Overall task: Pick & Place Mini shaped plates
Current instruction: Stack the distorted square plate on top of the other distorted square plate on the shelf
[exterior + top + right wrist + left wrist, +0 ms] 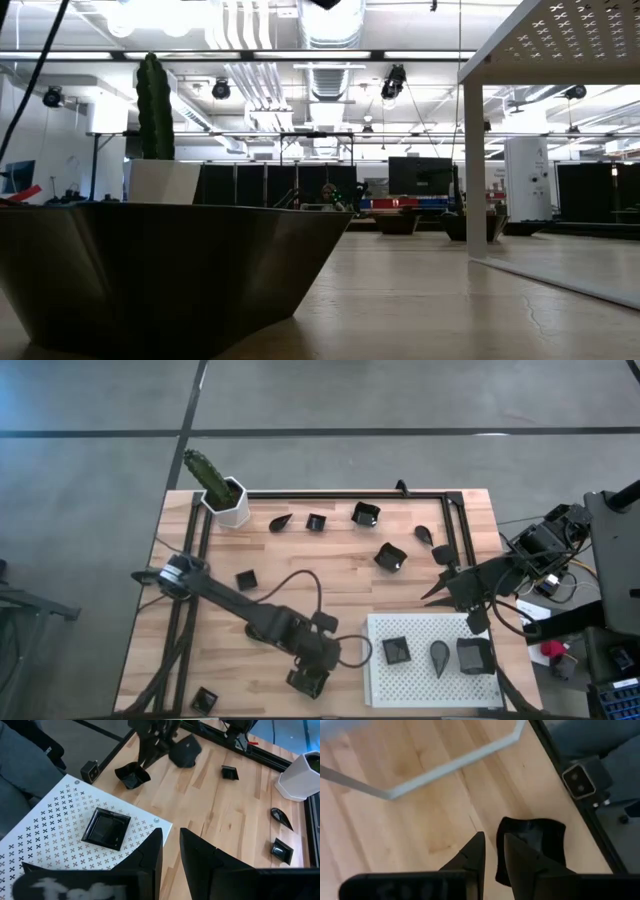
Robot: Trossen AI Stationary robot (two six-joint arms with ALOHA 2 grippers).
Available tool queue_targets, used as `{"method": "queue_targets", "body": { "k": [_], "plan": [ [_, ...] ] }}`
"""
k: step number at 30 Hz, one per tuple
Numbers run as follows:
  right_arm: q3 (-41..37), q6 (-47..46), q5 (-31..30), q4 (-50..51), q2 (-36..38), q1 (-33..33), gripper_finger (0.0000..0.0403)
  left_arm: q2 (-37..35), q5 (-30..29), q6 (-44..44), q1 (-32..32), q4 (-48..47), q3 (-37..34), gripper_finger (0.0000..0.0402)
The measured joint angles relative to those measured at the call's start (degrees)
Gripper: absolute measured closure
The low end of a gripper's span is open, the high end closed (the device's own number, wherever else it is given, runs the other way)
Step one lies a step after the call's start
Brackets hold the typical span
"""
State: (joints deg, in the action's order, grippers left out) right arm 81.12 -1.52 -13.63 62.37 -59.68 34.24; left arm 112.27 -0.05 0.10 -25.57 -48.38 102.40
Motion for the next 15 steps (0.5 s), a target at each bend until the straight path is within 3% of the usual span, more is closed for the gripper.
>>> {"method": "queue_targets", "body": {
  "k": [15],
  "plan": [
    [-0.02, -0.26, 0.00, -0.13, 0.00, 0.00, 0.0342, 0.06, 1.70, 1.85, -0.21, 8.92, -16.14, 0.0337]
  ]
}}
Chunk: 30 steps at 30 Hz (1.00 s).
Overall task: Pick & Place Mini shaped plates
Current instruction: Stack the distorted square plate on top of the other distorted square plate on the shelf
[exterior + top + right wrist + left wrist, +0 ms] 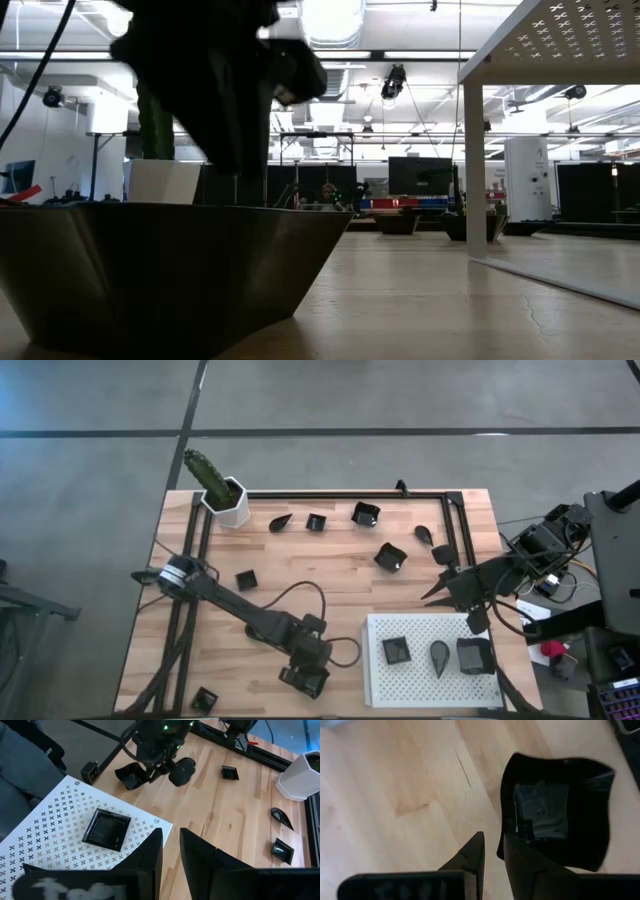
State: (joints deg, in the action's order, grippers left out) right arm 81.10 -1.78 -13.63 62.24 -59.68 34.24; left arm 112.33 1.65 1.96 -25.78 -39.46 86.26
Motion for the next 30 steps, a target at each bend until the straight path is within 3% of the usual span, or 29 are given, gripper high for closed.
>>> {"method": "queue_targets", "body": {
  "k": [8, 17, 24, 30],
  "plan": [
    [0.00, 0.24, 0.00, -0.02, 0.00, 0.00, 0.0342, 0.02, 1.65, 0.66, 0.02, 5.01, -5.38, 0.0337],
    [0.00, 0.50, 0.00, -0.02, 0.00, 0.00, 0.0342, 0.02, 2.30, 1.20, 0.07, 7.15, -6.80, 0.0338],
    [0.00, 0.50, 0.00, 0.00, 0.00, 0.00, 0.0342, 0.13, 2.53, 1.16, 0.07, 7.53, -6.80, 0.0393],
    [0.00, 0.50, -0.02, 0.00, 0.00, 0.00, 0.0342, -0.42, 2.54, 1.09, 0.11, 7.43, -6.80, 0.0400]
  ]
}}
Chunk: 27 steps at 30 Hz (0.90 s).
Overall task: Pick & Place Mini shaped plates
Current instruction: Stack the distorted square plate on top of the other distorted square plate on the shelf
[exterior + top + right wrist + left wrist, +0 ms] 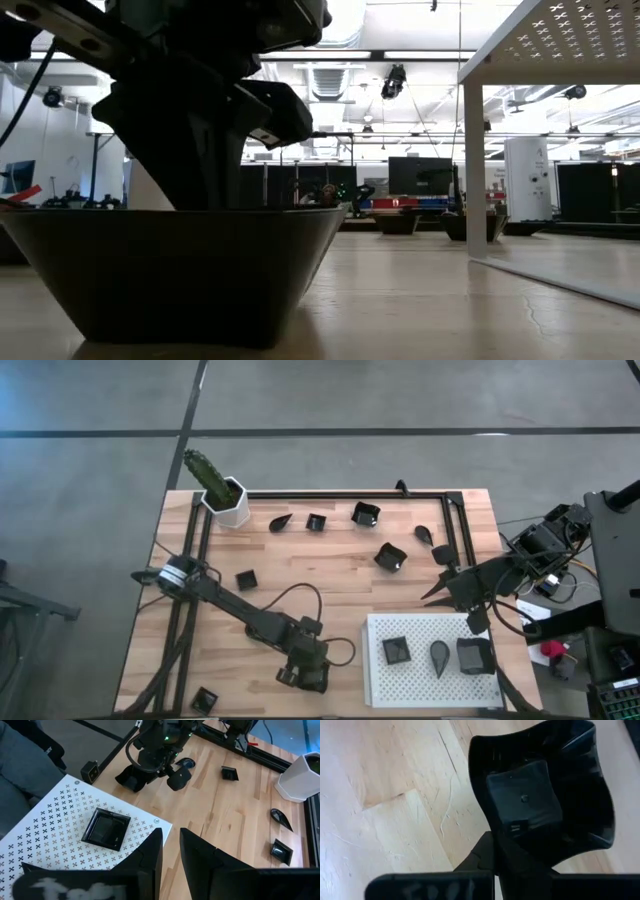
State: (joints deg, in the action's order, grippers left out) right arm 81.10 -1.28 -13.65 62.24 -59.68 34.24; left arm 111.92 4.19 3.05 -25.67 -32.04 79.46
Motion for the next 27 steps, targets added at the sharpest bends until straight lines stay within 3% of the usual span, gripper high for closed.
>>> {"method": "queue_targets", "body": {
  "k": [6, 10, 19, 27],
  "plan": [
    [0.00, 0.00, 0.00, 0.00, 0.00, 0.00, 0.0342, -6.13, -1.30, 0.20, 0.41, -0.44, 0.00, 0.0401],
    [-0.03, 0.10, -0.02, 0.00, 0.00, 0.00, 0.0342, -12.42, -8.32, 1.75, 0.83, -1.45, 0.00, 0.0401],
    [-1.38, 1.89, -7.14, -0.26, 0.02, 0.00, 0.0342, -21.51, -39.99, 3.40, 1.26, -0.74, 0.00, 0.0401],
    [-3.45, 2.00, -19.02, -5.21, 0.04, 0.00, 0.0342, -21.31, -60.20, 0.95, 5.48, 7.05, 0.00, 0.0401]
  ]
}}
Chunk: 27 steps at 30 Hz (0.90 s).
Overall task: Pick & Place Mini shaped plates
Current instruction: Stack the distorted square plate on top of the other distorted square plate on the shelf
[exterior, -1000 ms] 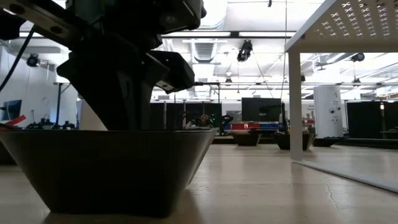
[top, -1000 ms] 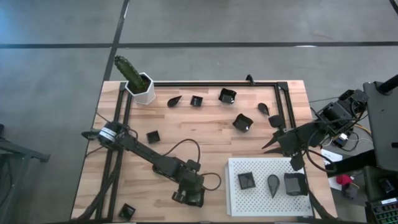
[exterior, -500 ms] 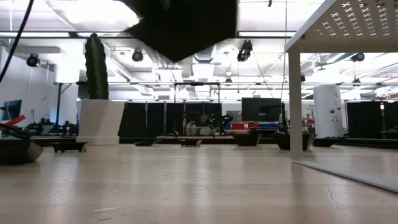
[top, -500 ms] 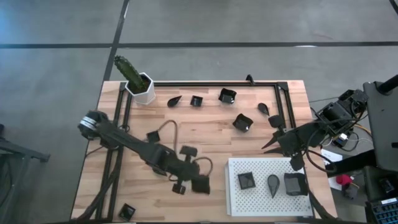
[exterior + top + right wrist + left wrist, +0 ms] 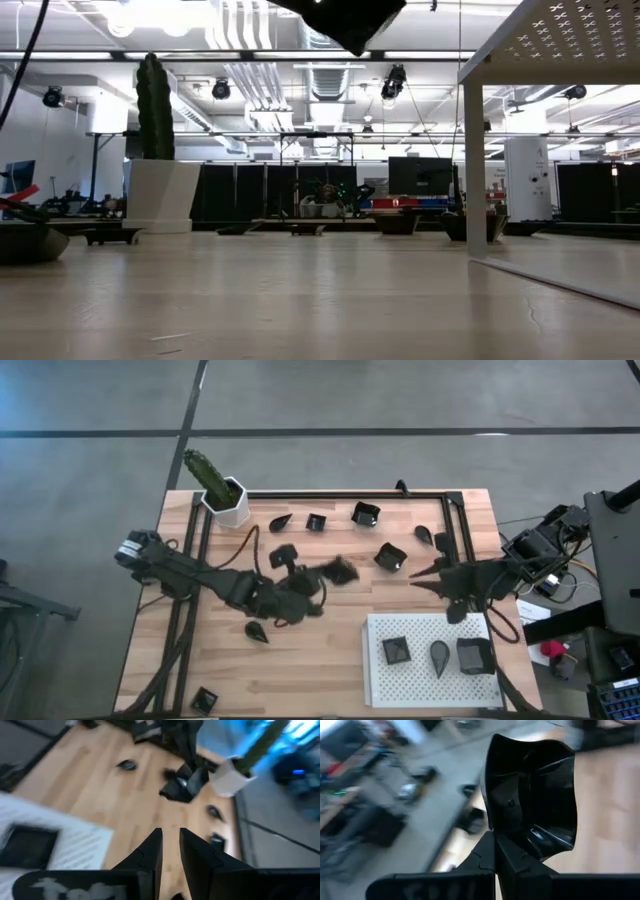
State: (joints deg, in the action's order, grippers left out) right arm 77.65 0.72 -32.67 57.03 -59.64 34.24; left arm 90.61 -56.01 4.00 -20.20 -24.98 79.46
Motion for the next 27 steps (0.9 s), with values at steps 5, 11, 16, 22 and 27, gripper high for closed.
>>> {"method": "queue_targets", "body": {
  "k": [5, 11, 16, 22, 27],
  "plan": [
    [-3.86, 5.87, -8.29, -8.45, 0.00, -0.02, 0.0342, 0.00, -3.47, -7.00, 2.91, 11.13, -0.02, 0.0401],
    [-10.16, 16.64, -13.04, -21.91, -0.09, -0.02, 0.0342, 0.83, -3.65, -13.87, 5.58, 21.78, -0.06, 0.0401],
    [-15.35, 27.39, -22.08, -35.97, -0.09, -0.05, 0.0342, 3.58, -3.69, -18.47, 6.81, 29.48, -0.11, 0.0401],
    [-20.96, 38.23, -24.37, -52.28, -0.11, -1.35, 0.0342, 5.81, -3.71, -21.80, 7.35, 37.67, -0.13, 0.0401],
    [-23.84, 43.22, -24.39, -58.25, -0.11, -3.81, 0.0342, 6.81, -3.37, -24.37, 7.36, 42.16, -0.13, 0.0402]
  ]
}}
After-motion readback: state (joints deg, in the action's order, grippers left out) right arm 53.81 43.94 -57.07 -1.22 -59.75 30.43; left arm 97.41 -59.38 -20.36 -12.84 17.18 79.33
